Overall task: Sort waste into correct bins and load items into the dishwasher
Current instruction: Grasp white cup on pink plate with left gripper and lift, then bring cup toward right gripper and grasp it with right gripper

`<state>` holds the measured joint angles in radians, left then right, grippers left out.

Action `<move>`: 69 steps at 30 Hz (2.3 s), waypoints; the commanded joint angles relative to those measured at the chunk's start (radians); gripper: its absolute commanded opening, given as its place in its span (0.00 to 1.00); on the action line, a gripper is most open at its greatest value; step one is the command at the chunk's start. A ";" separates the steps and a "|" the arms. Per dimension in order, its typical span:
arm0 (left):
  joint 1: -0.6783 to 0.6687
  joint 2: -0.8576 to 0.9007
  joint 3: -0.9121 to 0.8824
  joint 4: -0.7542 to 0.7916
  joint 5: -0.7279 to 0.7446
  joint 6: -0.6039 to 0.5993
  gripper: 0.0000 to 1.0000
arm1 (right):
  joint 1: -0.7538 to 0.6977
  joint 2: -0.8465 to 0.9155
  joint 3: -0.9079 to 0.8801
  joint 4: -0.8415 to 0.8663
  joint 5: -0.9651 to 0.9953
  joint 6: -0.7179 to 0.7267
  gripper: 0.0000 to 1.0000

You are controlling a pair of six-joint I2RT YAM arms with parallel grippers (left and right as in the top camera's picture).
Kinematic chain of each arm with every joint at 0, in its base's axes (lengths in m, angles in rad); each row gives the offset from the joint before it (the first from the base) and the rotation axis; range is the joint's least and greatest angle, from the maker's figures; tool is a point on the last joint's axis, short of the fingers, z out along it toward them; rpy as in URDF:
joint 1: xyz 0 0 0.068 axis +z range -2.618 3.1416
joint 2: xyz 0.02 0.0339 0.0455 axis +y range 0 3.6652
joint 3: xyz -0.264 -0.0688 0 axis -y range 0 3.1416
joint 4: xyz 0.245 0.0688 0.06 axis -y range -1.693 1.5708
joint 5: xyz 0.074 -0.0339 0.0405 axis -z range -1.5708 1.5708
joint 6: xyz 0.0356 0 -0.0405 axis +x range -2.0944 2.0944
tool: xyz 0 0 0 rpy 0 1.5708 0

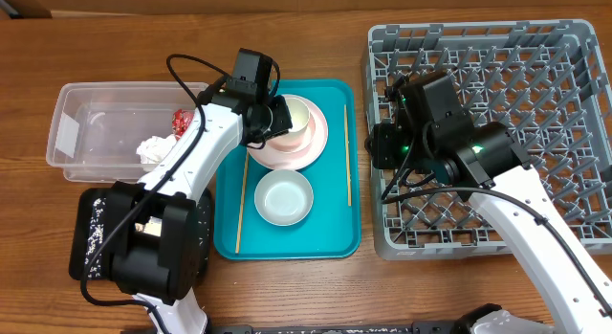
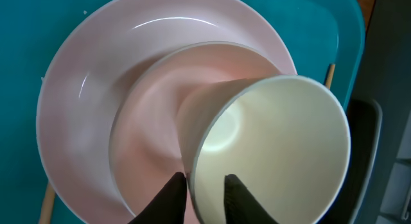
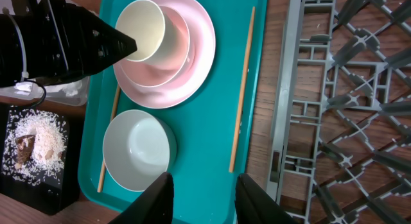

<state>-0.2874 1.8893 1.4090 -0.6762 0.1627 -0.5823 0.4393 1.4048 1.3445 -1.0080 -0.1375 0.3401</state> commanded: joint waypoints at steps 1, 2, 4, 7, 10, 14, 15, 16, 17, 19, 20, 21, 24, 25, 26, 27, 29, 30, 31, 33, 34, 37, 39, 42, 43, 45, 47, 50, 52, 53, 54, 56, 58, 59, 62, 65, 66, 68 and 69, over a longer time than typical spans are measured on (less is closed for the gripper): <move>0.000 0.009 0.006 -0.008 -0.036 -0.008 0.16 | -0.003 -0.005 0.010 0.002 0.014 0.001 0.34; 0.000 0.009 0.006 -0.008 -0.037 -0.008 0.14 | -0.003 -0.005 0.010 0.001 0.014 0.001 0.35; -0.001 0.009 0.006 -0.008 -0.039 -0.008 0.10 | -0.003 -0.005 0.010 -0.004 0.014 0.001 0.40; 0.002 0.009 0.007 -0.006 -0.039 -0.008 0.04 | -0.003 -0.005 0.010 -0.010 0.053 0.001 0.43; 0.016 0.002 0.014 -0.004 -0.036 -0.008 0.04 | -0.003 -0.008 0.013 -0.010 0.081 0.001 0.44; 0.048 -0.038 0.031 -0.008 0.053 0.011 0.04 | -0.003 -0.027 0.049 -0.024 0.080 0.001 0.55; 0.057 -0.055 0.034 -0.008 0.093 0.023 0.04 | -0.003 -0.036 0.065 -0.031 0.080 0.001 0.61; 0.068 -0.076 0.037 -0.008 0.138 0.032 0.04 | -0.003 -0.043 0.079 -0.038 0.079 0.001 0.68; 0.078 -0.095 0.038 -0.008 0.178 0.038 0.04 | -0.003 -0.053 0.097 -0.048 0.077 0.000 0.74; 0.101 -0.145 0.039 -0.008 0.284 0.055 0.04 | -0.003 -0.075 0.134 -0.068 0.061 -0.003 0.84; 0.115 -0.177 0.039 -0.010 0.364 0.080 0.04 | -0.003 -0.089 0.150 -0.077 0.045 -0.006 0.87; 0.129 -0.205 0.039 -0.018 0.450 0.114 0.04 | -0.003 -0.105 0.161 -0.084 0.020 -0.019 0.90; 0.160 -0.254 0.039 -0.060 0.665 0.162 0.04 | -0.003 -0.146 0.165 -0.097 -0.089 -0.075 0.95; 0.174 -0.267 0.039 -0.079 0.780 0.183 0.04 | -0.003 -0.162 0.165 -0.105 -0.132 -0.096 0.96; 0.185 -0.274 0.039 -0.091 0.883 0.211 0.04 | -0.003 -0.174 0.165 -0.111 -0.164 -0.116 0.96; 0.193 -0.278 0.039 -0.102 1.001 0.243 0.04 | -0.003 -0.185 0.165 -0.114 -0.194 -0.136 0.97; 0.204 -0.277 0.039 -0.112 1.259 0.303 0.04 | -0.003 -0.207 0.165 -0.113 -0.251 -0.164 0.97; 0.204 -0.274 0.039 -0.110 1.371 0.323 0.04 | -0.003 -0.216 0.165 -0.108 -0.278 -0.175 0.97; 0.204 -0.274 0.039 -0.110 1.420 0.316 0.04 | -0.003 -0.225 0.165 -0.102 -0.307 -0.191 0.97; 0.201 -0.275 0.038 -0.112 1.419 0.301 0.04 | -0.003 -0.233 0.165 -0.091 -0.349 -0.220 0.97; 0.198 -0.275 0.038 -0.113 1.420 0.301 0.04 | -0.003 -0.236 0.165 -0.086 -0.370 -0.251 0.97; 0.185 -0.275 0.038 -0.115 1.420 0.282 0.04 | -0.003 -0.233 0.165 -0.086 -0.378 -0.314 0.97; 0.180 -0.276 0.038 -0.112 1.420 0.268 0.04 | -0.003 -0.229 0.165 -0.083 -0.380 -0.338 0.98; 0.180 -0.276 0.038 -0.113 1.420 0.269 0.04 | -0.003 -0.225 0.165 -0.066 -0.382 -0.345 0.98; 0.180 -0.276 0.038 -0.113 1.420 0.269 0.04 | -0.003 -0.225 0.165 -0.058 -0.384 -0.345 0.98; 0.180 -0.276 0.038 -0.113 1.420 0.269 0.04 | -0.003 -0.225 0.165 -0.041 -0.393 -0.348 0.98; 0.174 -0.276 0.038 -0.114 1.420 0.268 0.04 | -0.003 -0.225 0.165 -0.024 -0.397 -0.349 0.98; 0.146 -0.276 0.038 -0.113 1.420 0.269 0.04 | -0.003 -0.217 0.165 0.006 -0.397 -0.349 0.98; 0.127 -0.276 0.038 -0.113 1.420 0.268 0.04 | -0.003 -0.210 0.165 0.026 -0.401 -0.349 0.98; 0.117 -0.276 0.038 -0.113 1.420 0.268 0.04 | -0.003 -0.206 0.165 0.035 -0.407 -0.349 0.98; 0.108 -0.276 0.038 -0.113 1.420 0.268 0.04 | -0.003 -0.201 0.165 0.046 -0.414 -0.349 0.98; 0.098 -0.276 0.038 -0.113 1.420 0.268 0.04 | -0.003 -0.193 0.165 0.058 -0.430 -0.349 0.98; 0.091 -0.276 0.038 -0.113 1.420 0.268 0.04 | -0.003 -0.182 0.165 0.065 -0.440 -0.349 0.97; 0.090 -0.276 0.038 -0.113 1.420 0.268 0.04 | -0.003 -0.175 0.165 0.065 -0.441 -0.349 0.97; 0.090 -0.276 0.038 -0.110 1.420 0.268 0.04 | -0.003 -0.152 0.165 0.069 -0.441 -0.349 0.88; 0.092 -0.276 0.038 -0.104 1.420 0.268 0.04 | -0.003 -0.152 0.165 0.085 -0.441 -0.349 0.79; 0.093 -0.276 0.038 -0.100 1.419 0.268 0.04 | -0.003 -0.156 0.165 0.092 -0.441 -0.349 0.79; 0.098 -0.276 0.038 -0.090 1.419 0.268 0.04 | -0.003 -0.167 0.165 0.110 -0.441 -0.348 0.79; 0.102 -0.276 0.038 -0.089 1.419 0.268 0.04 | -0.003 -0.173 0.165 0.117 -0.442 -0.348 0.79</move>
<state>-0.1913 1.6176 1.4319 -0.7712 1.5501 -0.3256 0.4404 1.2488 1.4849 -0.9203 -0.5987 -0.0071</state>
